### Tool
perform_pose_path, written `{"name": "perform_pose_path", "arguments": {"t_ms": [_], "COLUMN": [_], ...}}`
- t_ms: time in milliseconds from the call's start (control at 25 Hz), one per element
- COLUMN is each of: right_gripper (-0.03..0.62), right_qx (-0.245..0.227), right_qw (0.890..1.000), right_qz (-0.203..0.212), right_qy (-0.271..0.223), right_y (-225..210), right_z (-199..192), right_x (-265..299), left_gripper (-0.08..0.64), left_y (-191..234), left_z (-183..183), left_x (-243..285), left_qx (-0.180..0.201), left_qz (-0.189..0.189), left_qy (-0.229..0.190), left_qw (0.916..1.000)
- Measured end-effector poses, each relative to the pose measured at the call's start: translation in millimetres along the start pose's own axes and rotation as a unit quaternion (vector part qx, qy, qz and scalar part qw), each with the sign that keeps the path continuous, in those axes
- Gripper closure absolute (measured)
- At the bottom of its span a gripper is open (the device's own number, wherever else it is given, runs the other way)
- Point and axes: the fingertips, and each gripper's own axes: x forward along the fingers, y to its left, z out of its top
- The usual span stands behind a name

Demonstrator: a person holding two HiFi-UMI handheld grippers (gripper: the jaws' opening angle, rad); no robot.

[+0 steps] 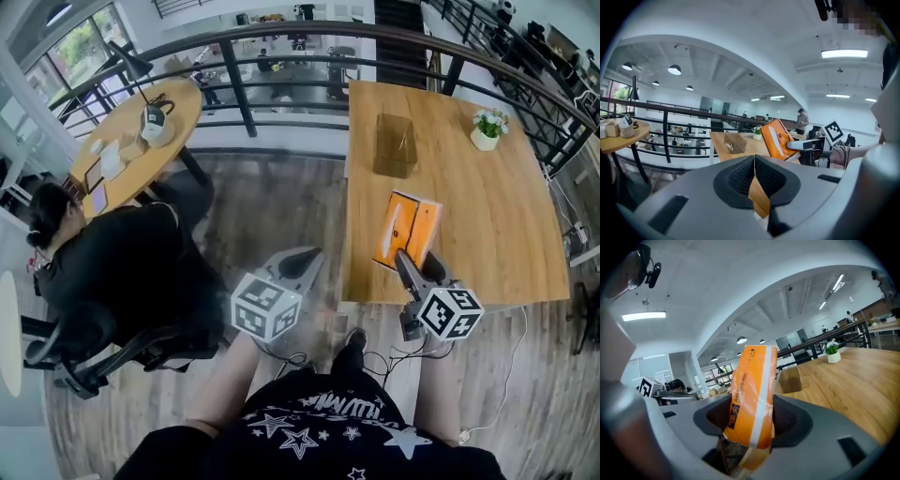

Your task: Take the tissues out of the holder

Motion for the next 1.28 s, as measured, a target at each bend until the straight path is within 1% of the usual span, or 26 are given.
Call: {"name": "perform_pose_path", "arguments": {"t_ms": [80,200,360,480,600,760,960,1080,1160,1280], "right_gripper": [0.342,0.342,0.342,0.342,0.342,0.342,0.342,0.342,0.342,0.342], "right_qx": [0.006,0.012,0.017,0.03,0.027,0.024,0.018,0.014,0.012,0.009], "right_qw": [1.0,1.0,0.999,0.997,0.997,0.997,0.999,1.0,1.0,1.0], "right_qz": [-0.004,-0.016,-0.045,-0.069,-0.074,-0.067,-0.039,-0.018,-0.003,0.018], "right_qy": [-0.001,-0.001,-0.008,-0.015,-0.02,-0.028,-0.025,-0.019,-0.014,-0.006], "right_y": [15,35,47,51,53,47,45,35,25,10], "right_z": [-19,-43,-71,-80,-77,-71,-63,-65,-68,-69], "right_x": [-9,-30,-70,-100,-120,-138,-153,-180,-203,-237], "left_gripper": [0.545,0.545,0.545,0.545,0.546,0.546,0.546,0.545,0.545,0.546], "left_y": [-5,-15,-37,-52,-65,-83,-101,-135,-163,-208], "left_z": [-12,-30,-55,-61,-58,-59,-57,-61,-65,-66], "left_x": [-14,-32,-49,-56,-61,-66,-74,-75,-73,-72], "left_qx": [0.008,0.007,0.017,0.015,0.012,0.012,0.006,0.004,-0.005,-0.015], "left_qz": [-0.01,-0.027,-0.054,-0.071,-0.078,-0.07,-0.042,-0.023,-0.013,0.0], "left_qy": [-0.003,-0.002,0.005,0.005,-0.003,-0.008,-0.014,-0.019,-0.025,-0.043], "left_qw": [0.9999,0.9996,0.9984,0.9973,0.9969,0.9974,0.999,0.9995,0.9996,0.999]}}
